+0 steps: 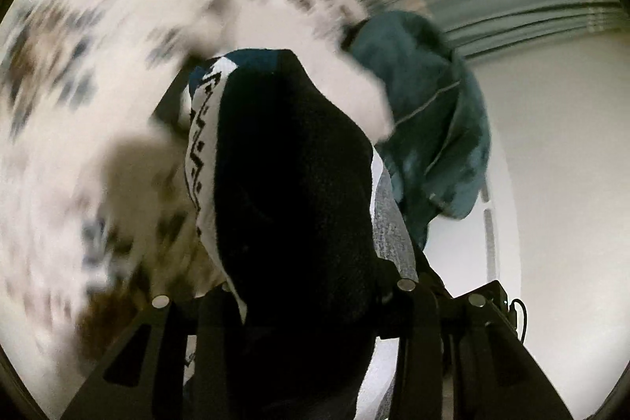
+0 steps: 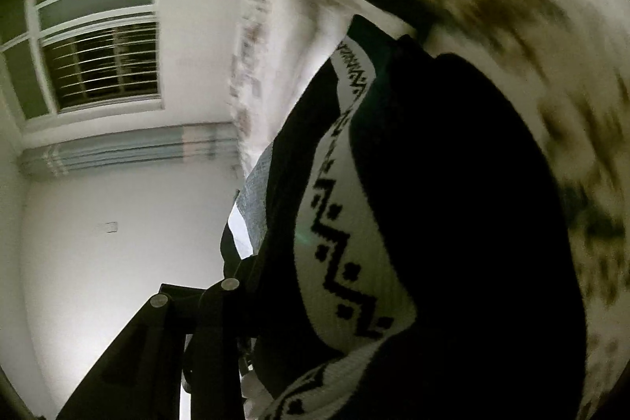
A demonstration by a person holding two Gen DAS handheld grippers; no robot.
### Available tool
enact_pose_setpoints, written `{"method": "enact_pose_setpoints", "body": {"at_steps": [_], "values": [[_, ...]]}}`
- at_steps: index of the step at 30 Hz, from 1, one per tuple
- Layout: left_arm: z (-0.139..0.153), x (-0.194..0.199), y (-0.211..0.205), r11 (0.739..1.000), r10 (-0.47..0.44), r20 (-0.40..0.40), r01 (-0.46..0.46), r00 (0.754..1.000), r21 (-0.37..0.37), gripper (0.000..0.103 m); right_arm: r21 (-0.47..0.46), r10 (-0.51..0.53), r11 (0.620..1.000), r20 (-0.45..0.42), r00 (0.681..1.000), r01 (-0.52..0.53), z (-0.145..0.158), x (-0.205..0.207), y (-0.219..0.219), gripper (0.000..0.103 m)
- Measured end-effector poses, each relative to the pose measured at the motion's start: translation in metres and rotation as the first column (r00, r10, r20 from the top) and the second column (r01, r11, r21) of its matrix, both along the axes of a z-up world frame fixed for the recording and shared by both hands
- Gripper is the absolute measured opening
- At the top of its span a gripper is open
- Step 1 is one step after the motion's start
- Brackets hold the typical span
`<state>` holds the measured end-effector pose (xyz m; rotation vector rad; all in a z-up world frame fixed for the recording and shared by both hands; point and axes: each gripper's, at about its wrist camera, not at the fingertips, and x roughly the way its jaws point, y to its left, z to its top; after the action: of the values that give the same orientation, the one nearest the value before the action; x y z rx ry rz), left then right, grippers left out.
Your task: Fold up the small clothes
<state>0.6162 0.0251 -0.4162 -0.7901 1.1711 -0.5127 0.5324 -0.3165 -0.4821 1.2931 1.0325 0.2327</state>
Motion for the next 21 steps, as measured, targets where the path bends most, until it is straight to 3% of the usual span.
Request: {"method": "enact_pose_setpoints", "body": {"at_steps": [5,10,11,15,19,21], "values": [[0.029,0.123,-0.017,1.000,-0.009,0.075,0.009,0.997,0.008,0.034,-0.033,-0.031,0.999,0.117,0.993,0.035,0.036,0.111,-0.013,0.037],[-0.008,0.227,-0.021,0.998,-0.039,0.045,0.037,0.998,0.044,0.035,-0.078,-0.048,0.995,0.129,0.991,0.058,0.007,0.215,-0.016,0.037],[-0.029,0.249,-0.025,0.996,-0.063,0.012,0.062,0.998,0.066,0.036,-0.096,-0.048,0.994,0.112,0.992,0.059,-0.004,0.233,-0.014,0.037],[-0.095,0.273,-0.025,0.988,-0.106,-0.139,0.121,0.985,0.099,0.040,-0.170,-0.013,0.985,0.040,0.999,0.019,-0.048,0.280,-0.003,0.037],[-0.098,0.273,-0.022,0.987,-0.106,-0.146,0.122,0.984,0.103,0.042,-0.216,0.054,0.975,-0.003,0.999,-0.054,-0.061,0.292,-0.002,0.043],[-0.091,0.267,-0.024,0.982,-0.116,-0.144,0.135,0.983,0.131,0.043,-0.254,0.074,0.964,-0.037,0.997,-0.081,-0.055,0.288,-0.005,0.055]]}}
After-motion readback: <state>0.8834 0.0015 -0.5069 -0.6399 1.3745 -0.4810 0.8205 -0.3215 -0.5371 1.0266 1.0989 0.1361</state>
